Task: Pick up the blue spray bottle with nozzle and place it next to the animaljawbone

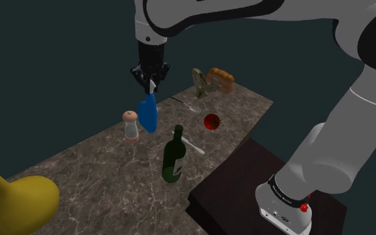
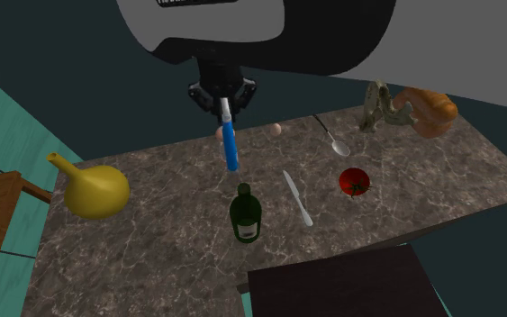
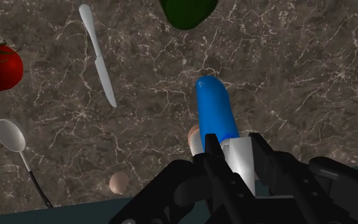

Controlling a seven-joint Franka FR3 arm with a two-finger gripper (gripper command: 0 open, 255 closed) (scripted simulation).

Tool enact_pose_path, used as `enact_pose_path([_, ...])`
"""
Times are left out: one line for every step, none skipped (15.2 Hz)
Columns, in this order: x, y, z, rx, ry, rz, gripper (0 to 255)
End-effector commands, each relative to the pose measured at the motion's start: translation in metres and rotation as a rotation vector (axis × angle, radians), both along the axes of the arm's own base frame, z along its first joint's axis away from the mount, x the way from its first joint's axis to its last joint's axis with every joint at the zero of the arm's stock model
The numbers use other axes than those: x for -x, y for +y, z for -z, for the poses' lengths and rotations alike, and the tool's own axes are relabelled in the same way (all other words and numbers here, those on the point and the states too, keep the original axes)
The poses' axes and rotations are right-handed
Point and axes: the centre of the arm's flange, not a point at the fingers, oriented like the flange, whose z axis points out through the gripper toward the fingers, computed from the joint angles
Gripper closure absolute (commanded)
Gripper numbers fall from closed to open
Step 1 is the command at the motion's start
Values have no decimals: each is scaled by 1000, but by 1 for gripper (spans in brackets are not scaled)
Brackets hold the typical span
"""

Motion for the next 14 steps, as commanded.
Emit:
enact_pose_path([1, -1, -11, 0, 0, 0, 255])
enact_pose_path([1, -1, -16, 0, 0, 0, 255])
enact_pose_path([1, -1, -22, 0, 0, 0, 255])
enact_pose_path([1, -1, -27, 0, 0, 0, 255])
enact_pose_path([1, -1, -32, 0, 0, 0, 255])
enact_pose_path([1, -1, -38, 0, 0, 0, 255])
enact_pose_path([1, -1, -43, 0, 0, 0, 255])
enact_pose_path([1, -1, -48, 0, 0, 0, 255])
enact_pose_path([1, -1, -53, 0, 0, 0, 255])
enact_pose_path([1, -1, -59, 0, 0, 0, 255])
enact_pose_path([1, -1, -64, 0, 0, 0, 255])
enact_pose_path([1, -1, -69, 0, 0, 0, 255])
enact_pose_path([1, -1, -75, 0, 0, 0, 255])
enact_pose_path([1, -1, -80, 0, 0, 0, 255])
